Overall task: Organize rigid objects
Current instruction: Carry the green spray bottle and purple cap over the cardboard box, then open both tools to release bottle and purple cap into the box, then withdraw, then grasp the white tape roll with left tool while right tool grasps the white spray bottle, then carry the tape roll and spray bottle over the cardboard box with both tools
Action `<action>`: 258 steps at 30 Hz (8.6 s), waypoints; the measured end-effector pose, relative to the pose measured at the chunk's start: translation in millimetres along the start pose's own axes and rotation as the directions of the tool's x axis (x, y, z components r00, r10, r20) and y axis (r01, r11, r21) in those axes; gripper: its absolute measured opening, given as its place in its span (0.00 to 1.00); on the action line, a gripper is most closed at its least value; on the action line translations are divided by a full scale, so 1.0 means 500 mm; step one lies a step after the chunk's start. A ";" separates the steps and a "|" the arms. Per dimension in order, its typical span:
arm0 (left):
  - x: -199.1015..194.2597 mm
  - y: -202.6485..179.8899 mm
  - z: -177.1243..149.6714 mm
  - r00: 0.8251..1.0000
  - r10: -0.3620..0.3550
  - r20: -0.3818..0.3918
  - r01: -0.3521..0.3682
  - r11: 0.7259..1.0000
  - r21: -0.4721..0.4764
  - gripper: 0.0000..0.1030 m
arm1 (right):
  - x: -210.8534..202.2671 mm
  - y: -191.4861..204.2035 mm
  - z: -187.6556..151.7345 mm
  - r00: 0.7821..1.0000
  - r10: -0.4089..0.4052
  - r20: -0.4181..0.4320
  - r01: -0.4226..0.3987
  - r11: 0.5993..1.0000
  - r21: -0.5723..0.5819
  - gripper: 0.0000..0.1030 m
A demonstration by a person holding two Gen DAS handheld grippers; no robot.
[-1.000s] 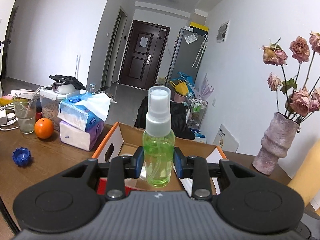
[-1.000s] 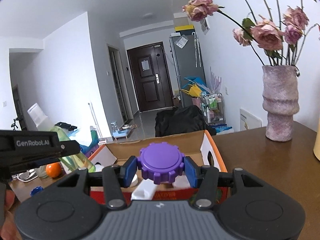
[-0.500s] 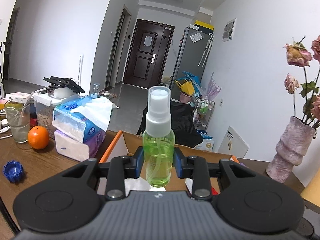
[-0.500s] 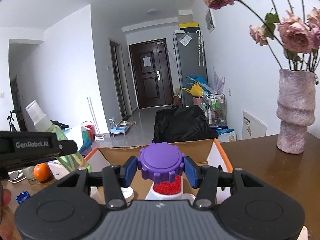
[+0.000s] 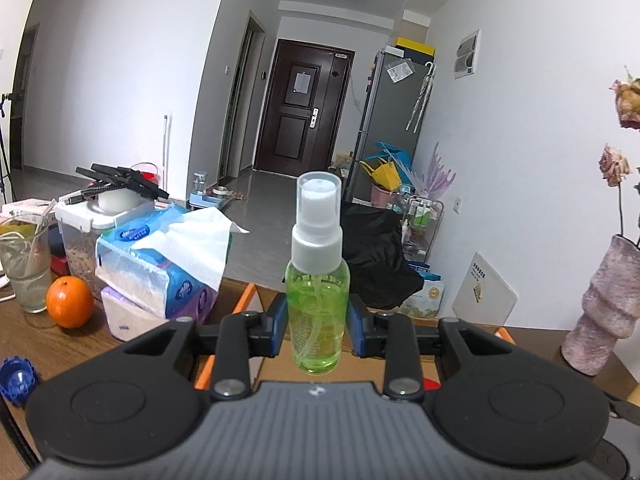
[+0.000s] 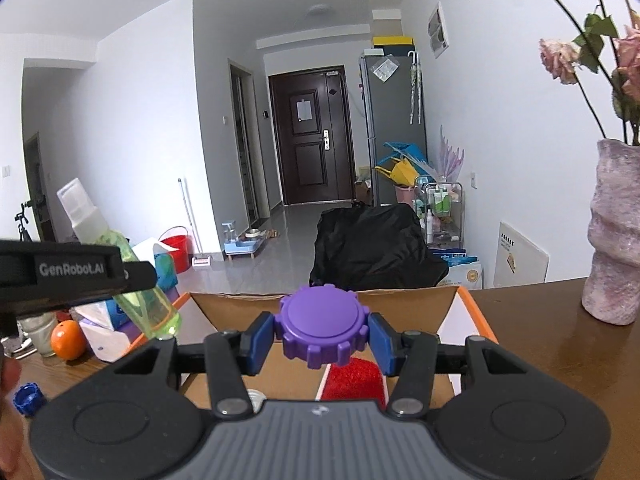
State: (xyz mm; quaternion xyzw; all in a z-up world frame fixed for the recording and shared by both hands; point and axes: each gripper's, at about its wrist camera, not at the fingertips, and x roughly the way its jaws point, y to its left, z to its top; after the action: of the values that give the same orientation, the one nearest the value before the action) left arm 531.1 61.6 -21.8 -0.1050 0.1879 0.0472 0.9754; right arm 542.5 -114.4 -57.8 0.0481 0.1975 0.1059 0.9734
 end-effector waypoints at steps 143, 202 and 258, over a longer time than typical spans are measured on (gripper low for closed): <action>-0.325 0.075 -0.252 0.984 0.052 -0.172 -0.045 0.998 0.046 1.00 | -0.390 -0.103 -0.214 0.994 -0.078 -0.075 0.079 0.997 0.015 1.00; -0.167 0.018 -0.297 0.927 0.003 -0.375 0.038 0.994 0.102 1.00 | -0.252 -0.104 -0.214 0.983 -0.084 -0.163 0.083 0.996 -0.010 0.32; -0.321 -0.022 -0.170 0.999 0.035 -0.039 -0.031 0.995 0.095 0.44 | -0.357 -0.062 -0.169 1.000 0.022 0.004 -0.022 1.000 -0.022 0.32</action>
State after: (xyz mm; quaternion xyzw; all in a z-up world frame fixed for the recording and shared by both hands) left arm 353.9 23.8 -36.4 -0.0565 0.2114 0.0522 0.9744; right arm 354.5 -180.4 -72.6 0.0396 0.1938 0.1187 0.9730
